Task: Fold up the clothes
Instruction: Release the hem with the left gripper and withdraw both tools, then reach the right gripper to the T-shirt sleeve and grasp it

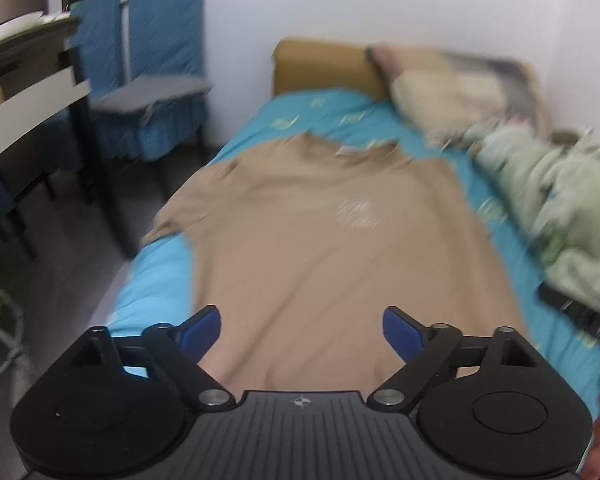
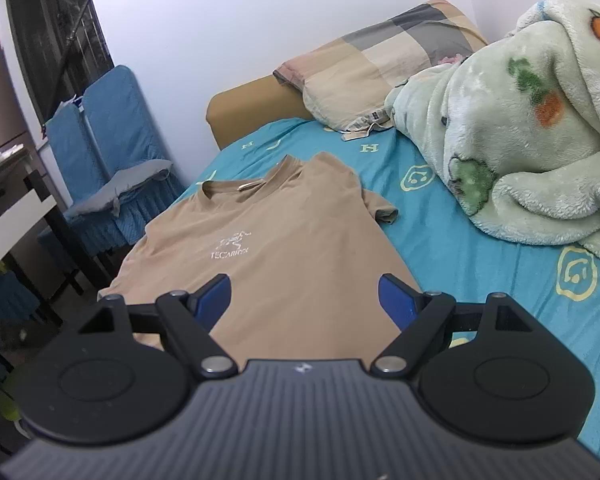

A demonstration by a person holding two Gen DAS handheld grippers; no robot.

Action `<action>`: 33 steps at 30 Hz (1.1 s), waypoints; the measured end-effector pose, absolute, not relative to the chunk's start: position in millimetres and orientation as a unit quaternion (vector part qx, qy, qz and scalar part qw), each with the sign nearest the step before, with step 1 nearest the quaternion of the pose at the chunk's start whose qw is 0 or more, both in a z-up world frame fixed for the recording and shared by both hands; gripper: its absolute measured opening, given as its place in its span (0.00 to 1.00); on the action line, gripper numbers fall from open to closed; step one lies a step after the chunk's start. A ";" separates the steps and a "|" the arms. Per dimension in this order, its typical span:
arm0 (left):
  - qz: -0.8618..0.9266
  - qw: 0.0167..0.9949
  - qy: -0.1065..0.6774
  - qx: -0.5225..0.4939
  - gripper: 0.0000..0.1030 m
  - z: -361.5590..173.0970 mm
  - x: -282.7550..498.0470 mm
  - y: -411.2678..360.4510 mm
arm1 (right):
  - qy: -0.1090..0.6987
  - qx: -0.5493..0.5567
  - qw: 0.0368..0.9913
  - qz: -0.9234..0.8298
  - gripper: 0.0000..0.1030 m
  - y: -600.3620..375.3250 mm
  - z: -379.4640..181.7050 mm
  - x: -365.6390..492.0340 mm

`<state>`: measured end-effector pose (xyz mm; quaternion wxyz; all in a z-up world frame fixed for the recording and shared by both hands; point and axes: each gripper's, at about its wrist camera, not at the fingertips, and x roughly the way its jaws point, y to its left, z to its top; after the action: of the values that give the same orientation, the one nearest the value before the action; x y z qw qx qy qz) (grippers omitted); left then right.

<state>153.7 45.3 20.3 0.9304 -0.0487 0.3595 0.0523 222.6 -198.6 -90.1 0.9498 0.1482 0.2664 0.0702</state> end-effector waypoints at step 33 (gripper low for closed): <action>0.011 0.941 0.332 -0.064 0.97 -62.9 149.6 44.2 | 0.294 0.312 0.903 0.027 0.71 -247.4 -174.1 336.9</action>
<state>149.6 44.2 -62.9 0.9409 -0.0641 0.3323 0.0110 336.9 -247.4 -174.1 0.9032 0.3115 0.2939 0.0268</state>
